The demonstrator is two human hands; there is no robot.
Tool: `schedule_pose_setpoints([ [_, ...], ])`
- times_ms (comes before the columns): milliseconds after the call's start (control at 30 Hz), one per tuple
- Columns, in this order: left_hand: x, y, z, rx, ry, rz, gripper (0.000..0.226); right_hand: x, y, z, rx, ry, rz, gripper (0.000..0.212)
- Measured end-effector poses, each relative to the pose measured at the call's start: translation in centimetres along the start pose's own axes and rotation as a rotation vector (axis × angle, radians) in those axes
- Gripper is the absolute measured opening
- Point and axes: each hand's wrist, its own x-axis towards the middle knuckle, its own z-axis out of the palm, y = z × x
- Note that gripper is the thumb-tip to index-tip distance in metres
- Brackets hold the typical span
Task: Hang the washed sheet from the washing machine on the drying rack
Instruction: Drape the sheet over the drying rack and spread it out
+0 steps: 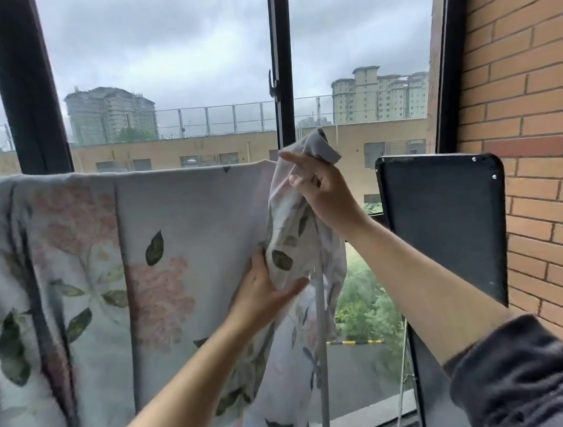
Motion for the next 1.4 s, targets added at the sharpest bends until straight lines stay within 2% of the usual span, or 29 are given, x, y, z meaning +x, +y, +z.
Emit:
schedule_pose_setpoints([
  [33,0.9,1.6,0.0,-0.057,0.069,-0.001,0.052,-0.3,-0.7,0.1,0.013,0.007,-0.033,0.038],
  [100,2.4,3.3,-0.7,-0.18,0.225,0.006,0.022,-1.5,-1.5,-0.5,0.013,0.005,-0.089,0.038],
  [167,3.0,3.1,-1.8,-0.259,0.327,0.086,0.015,-3.7,-1.0,-1.7,-0.002,0.013,-0.106,0.043],
  [200,2.8,2.6,-2.2,-0.246,0.331,0.16,0.012,-5.2,-0.2,-2.4,0.014,0.054,-0.104,0.047],
  [267,1.4,1.2,-2.5,-0.129,0.236,0.321,0.007,-7.7,1.1,-3.4,0.159,0.271,-0.041,0.051],
  [300,0.4,0.1,-2.3,-0.043,0.145,0.397,0.005,-8.3,1.9,-4.0,0.3,0.398,0.057,0.051],
  [333,-0.8,-0.8,-1.9,0.04,0.046,0.457,0.004,-8.7,2.9,-4.5,0.49,0.523,0.229,0.048],
  [367,-1.8,-1.6,-1.7,0.126,-0.037,0.496,0.005,-9.0,4.6,-4.9,0.666,0.565,0.479,0.043],
  [400,-2.5,-2.2,-1.5,0.205,-0.091,0.511,0.011,-9.2,5.9,-5.2,0.76,0.524,0.753,0.044],
  [467,-3.6,-3.0,-1.2,0.372,-0.127,0.517,0.025,-10.6,7.2,-4.7,0.628,0.262,1.168,0.074],
  [500,-4.0,-3.0,-1.0,0.43,-0.146,0.529,0.027,-11.3,7.5,-4.1,0.537,0.147,1.256,0.078],
  [533,-4.4,-2.8,-0.8,0.47,-0.173,0.538,0.025,-11.9,7.8,-3.4,0.464,0.083,1.293,0.067],
  [600,-5.7,-2.2,0.0,0.499,-0.209,0.515,0.013,-13.7,7.8,-2.3,0.337,-0.02,1.331,0.037],
  [633,-6.4,-2.1,0.5,0.508,-0.233,0.473,0.011,-14.8,7.9,-1.9,0.283,-0.077,1.367,0.032],
  [700,-7.8,-3.2,1.5,0.532,-0.292,0.383,0.018,-17.1,8.4,-1.1,0.214,-0.191,1.381,0.017],
  [733,-8.5,-4.1,2.1,0.543,-0.311,0.359,0.022,-18.4,8.9,-0.8,0.15,-0.198,1.333,0.007],
  [867,-12.4,-7.7,6.0,0.511,-0.388,0.284,0.026,-24.6,11.4,0.5,-0.146,-0.094,1.214,0.015],
  [933,-15.0,-9.7,8.4,0.517,-0.46,0.26,0.025,-27.9,12.2,1.5,-0.373,-0.171,1.173,0.012],
  [1000,-17.3,-11.3,9.8,0.55,-0.538,0.219,0.02,-31.2,12.8,2.5,-0.47,-0.26,1.171,0.018],
  [1067,-19.1,-13.4,11.4,0.527,-0.604,0.207,0.007,-34.4,13.3,3.2,-0.412,-0.275,1.221,0.022],
  [1100,-19.9,-14.4,12.1,0.572,-0.632,0.22,0.013,-35.8,13.7,3.4,-0.329,-0.24,1.264,0.026],
  [1200,-21.4,-17.2,13.6,0.633,-0.609,0.14,0.013,-38.1,15.1,3.5,0.111,-0.051,1.369,0.049],
  [1233,-21.9,-17.6,13.9,0.644,-0.597,0.129,0.011,-38.6,15.9,3.4,0.213,0.019,1.391,0.048],
  [1300,-22.4,-18.3,14.6,0.637,-0.565,0.125,0.009,-39.1,17.8,2.9,0.247,0.102,1.38,0.034],
  [1400,-23.0,-19.2,15.9,0.63,-0.565,0.078,0.007,-40.7,20.7,2.4,0.066,0.026,1.34,0.008],
])
